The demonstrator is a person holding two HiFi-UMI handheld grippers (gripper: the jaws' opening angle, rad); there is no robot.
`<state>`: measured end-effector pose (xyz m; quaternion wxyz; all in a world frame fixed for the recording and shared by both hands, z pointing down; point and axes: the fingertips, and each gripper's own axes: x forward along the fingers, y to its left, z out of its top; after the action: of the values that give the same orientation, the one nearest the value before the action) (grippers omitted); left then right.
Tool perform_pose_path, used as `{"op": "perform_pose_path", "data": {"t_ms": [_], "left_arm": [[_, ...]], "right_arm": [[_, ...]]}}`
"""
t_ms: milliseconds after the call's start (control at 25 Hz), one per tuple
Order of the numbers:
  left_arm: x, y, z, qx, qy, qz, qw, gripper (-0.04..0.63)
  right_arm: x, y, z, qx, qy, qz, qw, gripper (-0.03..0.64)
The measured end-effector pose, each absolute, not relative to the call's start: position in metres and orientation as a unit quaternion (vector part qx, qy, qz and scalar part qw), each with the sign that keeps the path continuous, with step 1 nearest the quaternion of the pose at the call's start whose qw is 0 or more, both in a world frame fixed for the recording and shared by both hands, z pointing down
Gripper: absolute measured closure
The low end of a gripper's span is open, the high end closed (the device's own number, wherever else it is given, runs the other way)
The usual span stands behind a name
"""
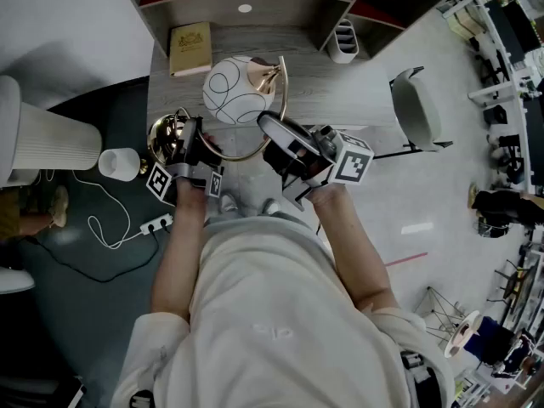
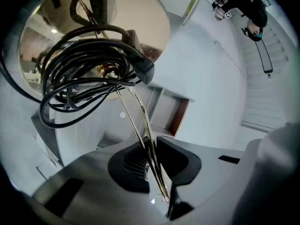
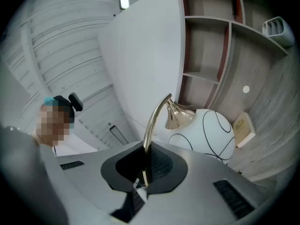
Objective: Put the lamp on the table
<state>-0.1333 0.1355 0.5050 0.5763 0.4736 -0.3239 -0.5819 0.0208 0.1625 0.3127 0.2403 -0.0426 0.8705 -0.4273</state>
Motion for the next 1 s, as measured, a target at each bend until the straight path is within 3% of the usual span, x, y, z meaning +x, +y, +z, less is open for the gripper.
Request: {"op": "perform_pose_path", "data": {"t_ms": [360,600,1000], "left_arm": [[-0.141,0.139,0.483,0.474,-0.321,-0.584,0.576,0.534],[-0.228,0.130,0.514,0.468,-0.313,-0.588,0.580,0.534],[-0.247,0.121,0.529,0.455,-0.318,-0.593,0.584,0.532]], "right_arm": [[0.011,0.169,0.289,-0.035,0.872,-0.424,0.241,0.586],[-0.081,0.162,0.314,-0.037,0.874,-0.423,0.236,0.586],[-0.104,0.147,0.325,-0.032,0.874,-0.431,0.223,0.586]]}}
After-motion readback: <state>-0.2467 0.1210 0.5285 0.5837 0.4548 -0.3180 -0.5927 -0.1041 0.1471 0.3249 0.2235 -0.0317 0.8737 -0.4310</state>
